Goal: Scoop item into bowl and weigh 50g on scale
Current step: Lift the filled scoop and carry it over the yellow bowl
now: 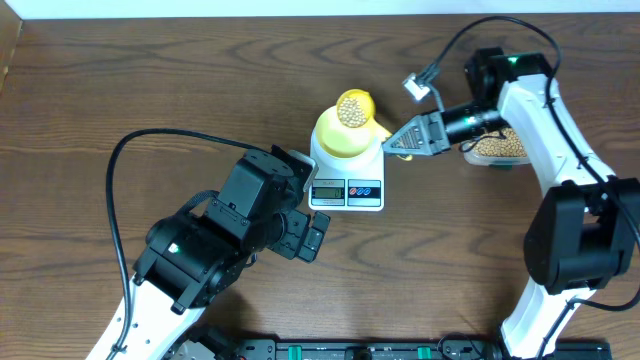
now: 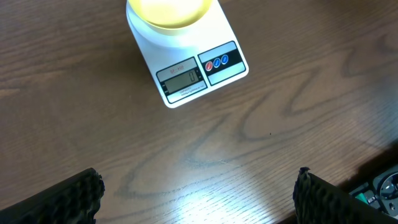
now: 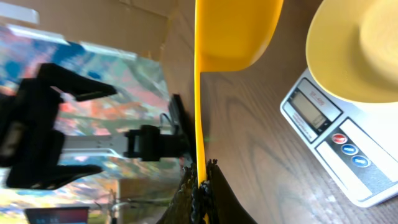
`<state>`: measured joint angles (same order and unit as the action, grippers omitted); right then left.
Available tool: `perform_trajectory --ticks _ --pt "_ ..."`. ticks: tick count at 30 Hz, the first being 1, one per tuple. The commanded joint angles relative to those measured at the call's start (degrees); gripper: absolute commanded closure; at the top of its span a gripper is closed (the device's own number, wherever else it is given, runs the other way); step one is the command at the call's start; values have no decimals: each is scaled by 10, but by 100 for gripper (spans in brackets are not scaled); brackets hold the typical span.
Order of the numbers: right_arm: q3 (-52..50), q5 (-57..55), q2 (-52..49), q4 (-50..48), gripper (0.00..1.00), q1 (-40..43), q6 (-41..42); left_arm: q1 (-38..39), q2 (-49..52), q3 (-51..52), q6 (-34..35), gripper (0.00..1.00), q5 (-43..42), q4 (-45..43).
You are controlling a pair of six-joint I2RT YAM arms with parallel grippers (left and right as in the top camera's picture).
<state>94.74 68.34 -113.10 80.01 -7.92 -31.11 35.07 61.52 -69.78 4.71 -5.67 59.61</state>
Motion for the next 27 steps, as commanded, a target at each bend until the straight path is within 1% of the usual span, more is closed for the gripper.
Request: perform_trajectory --ticks 1,5,9,13,20,27 --pt "10 -47 -5 -22 99 -23 56 -2 2 -7 3 0 1 1" --pt "19 -100 -5 -43 99 -42 82 -2 2 -7 3 0 1 2" --pt "37 -126 -5 -49 99 -52 89 -2 2 -7 3 0 1 1" --pt "57 -186 -5 -53 99 -59 110 -2 2 -7 3 0 1 2" --pt "69 -258 -5 -63 99 -68 121 -2 2 -7 3 0 1 2" --pt "69 -306 -5 -77 99 -82 121 -2 2 -7 3 0 1 2"
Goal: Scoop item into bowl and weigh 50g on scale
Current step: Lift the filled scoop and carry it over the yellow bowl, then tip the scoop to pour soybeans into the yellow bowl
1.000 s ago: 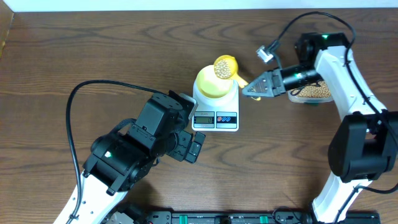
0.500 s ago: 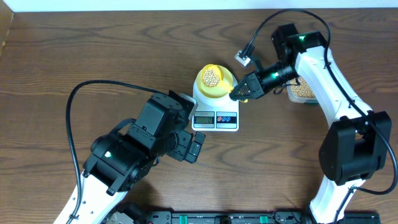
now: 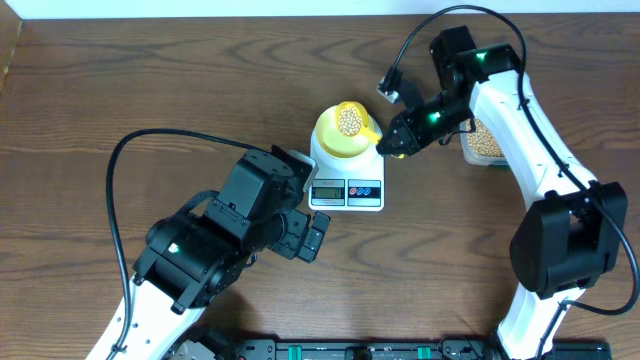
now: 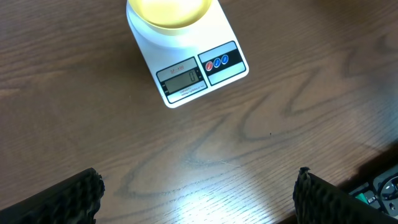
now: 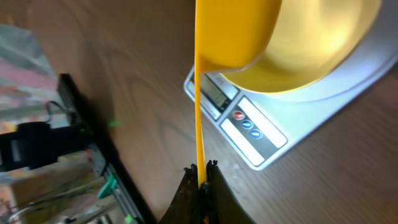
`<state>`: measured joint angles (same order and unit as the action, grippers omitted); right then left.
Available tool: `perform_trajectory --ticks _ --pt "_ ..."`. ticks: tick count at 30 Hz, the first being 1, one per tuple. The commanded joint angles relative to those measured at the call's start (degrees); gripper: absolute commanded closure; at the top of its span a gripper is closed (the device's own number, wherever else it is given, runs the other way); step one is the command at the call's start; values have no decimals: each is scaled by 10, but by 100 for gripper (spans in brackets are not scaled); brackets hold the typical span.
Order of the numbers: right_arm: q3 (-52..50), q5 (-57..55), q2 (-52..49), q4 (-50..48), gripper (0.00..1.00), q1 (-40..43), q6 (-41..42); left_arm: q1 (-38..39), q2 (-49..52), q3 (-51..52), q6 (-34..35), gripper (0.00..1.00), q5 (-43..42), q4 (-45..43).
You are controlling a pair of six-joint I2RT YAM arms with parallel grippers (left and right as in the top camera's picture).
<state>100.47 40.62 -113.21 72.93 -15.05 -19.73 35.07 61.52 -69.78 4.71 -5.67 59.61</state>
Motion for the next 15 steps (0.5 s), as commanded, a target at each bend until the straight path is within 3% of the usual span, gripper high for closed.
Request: perform_trajectory --ticks 1,15 --pt "12 -36 -4 -8 99 -14 7 -2 2 -7 3 0 1 1" --pt "12 -163 -4 -42 99 -62 30 -2 2 -7 3 0 1 1"
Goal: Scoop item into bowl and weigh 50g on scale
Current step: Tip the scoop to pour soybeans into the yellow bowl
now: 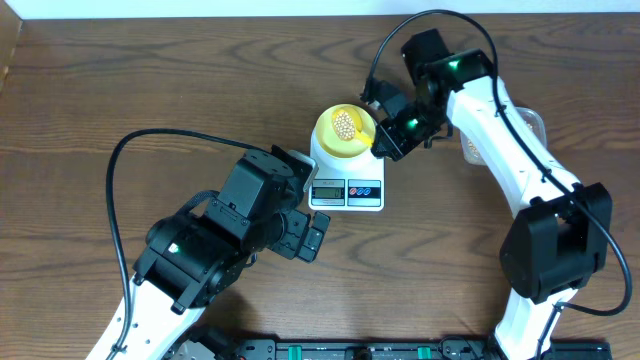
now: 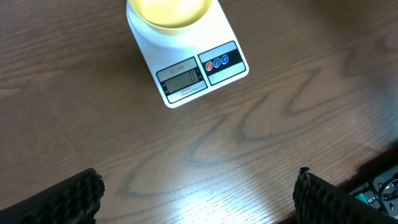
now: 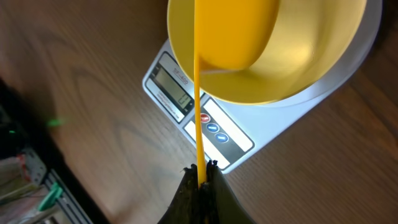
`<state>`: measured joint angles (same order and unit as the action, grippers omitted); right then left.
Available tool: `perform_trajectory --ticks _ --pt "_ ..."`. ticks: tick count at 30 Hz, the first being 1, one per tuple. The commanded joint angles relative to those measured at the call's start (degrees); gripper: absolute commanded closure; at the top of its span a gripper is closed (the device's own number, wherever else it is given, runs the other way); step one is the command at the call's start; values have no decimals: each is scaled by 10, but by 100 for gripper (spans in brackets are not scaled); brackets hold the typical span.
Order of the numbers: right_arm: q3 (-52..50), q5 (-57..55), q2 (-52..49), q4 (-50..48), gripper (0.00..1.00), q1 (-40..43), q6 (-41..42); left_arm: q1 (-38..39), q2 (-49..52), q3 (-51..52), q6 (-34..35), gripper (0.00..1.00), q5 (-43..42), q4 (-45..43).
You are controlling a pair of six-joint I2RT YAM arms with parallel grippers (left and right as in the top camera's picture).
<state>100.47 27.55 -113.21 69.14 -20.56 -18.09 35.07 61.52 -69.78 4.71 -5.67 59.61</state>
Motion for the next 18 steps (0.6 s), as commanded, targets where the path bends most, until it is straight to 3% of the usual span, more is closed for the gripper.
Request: perform_trajectory --ticks 1,18 --pt "12 -38 -4 -5 99 -9 14 -2 2 -7 3 0 1 1" --pt "13 -69 -4 -10 99 -29 13 -2 2 -7 3 0 1 2"
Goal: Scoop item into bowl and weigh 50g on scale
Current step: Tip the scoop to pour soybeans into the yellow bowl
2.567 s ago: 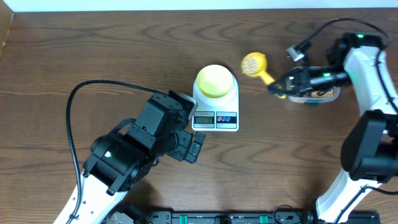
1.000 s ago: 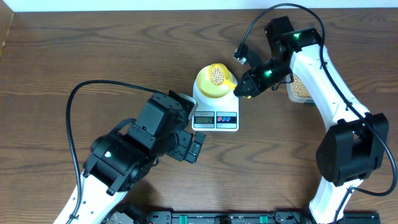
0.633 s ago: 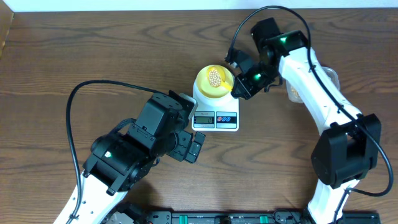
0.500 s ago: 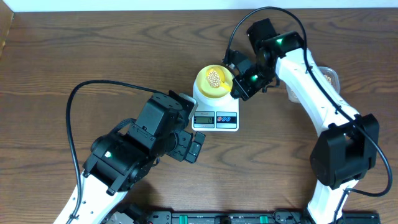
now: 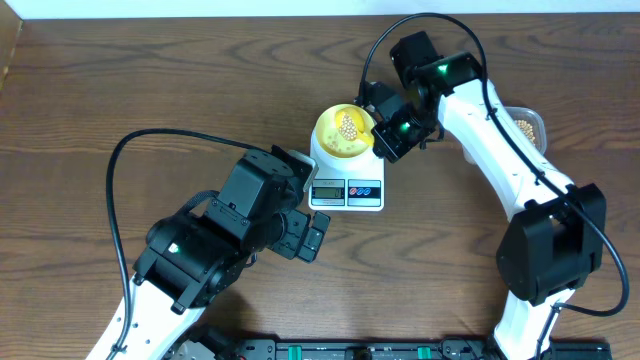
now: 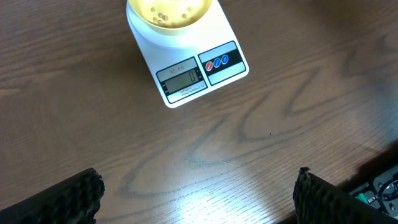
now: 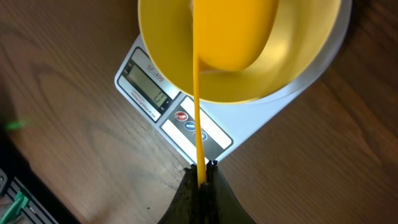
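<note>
A yellow bowl (image 5: 342, 132) stands on the white scale (image 5: 347, 192), with tan beans (image 6: 166, 11) lying in it. My right gripper (image 7: 200, 167) is shut on the thin handle of the yellow scoop (image 7: 235, 34). The scoop is turned on edge over the bowl (image 7: 305, 62), close to its right rim. My left gripper (image 6: 198, 186) hangs open over bare table in front of the scale (image 6: 194, 71), with nothing between its fingers. The scale's display (image 7: 147, 87) is too small to read.
A clear tub of beans (image 5: 527, 126) sits at the right, behind my right arm. My left arm's bulk (image 5: 215, 250) fills the table to the lower left of the scale. A black rail (image 5: 360, 350) runs along the front edge.
Beans now lie in the bowl, which looked empty in the left wrist view before. My right gripper has shifted slightly left over the bowl with the scoop. The left arm has not moved.
My right gripper held the scoop, loaded with beans, just behind the bowl. Then the loaded scoop was over the bowl's rim, then further over the bowl. Now the beans are in the bowl. The left gripper stayed open in front of the scale throughout.
</note>
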`<state>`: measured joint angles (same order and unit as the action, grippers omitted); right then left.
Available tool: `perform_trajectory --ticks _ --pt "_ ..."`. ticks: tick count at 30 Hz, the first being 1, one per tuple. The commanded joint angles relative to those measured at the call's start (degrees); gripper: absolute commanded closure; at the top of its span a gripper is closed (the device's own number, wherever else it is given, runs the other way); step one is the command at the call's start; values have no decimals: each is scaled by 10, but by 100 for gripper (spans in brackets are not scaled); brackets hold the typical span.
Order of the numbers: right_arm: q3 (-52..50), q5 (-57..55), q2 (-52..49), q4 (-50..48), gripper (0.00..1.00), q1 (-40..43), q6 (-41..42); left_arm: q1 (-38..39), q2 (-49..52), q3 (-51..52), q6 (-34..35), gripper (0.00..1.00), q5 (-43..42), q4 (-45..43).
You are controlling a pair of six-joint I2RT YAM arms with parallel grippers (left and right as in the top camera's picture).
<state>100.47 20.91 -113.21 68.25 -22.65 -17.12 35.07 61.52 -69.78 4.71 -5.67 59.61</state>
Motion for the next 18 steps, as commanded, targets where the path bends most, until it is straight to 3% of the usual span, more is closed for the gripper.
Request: perform_trajectory --ticks 1,18 --pt "14 -12 -4 -1 99 -11 4 -2 2 -7 3 0 1 1" --pt "46 -122 -3 15 99 -43 3 -2 2 -7 3 0 1 2"
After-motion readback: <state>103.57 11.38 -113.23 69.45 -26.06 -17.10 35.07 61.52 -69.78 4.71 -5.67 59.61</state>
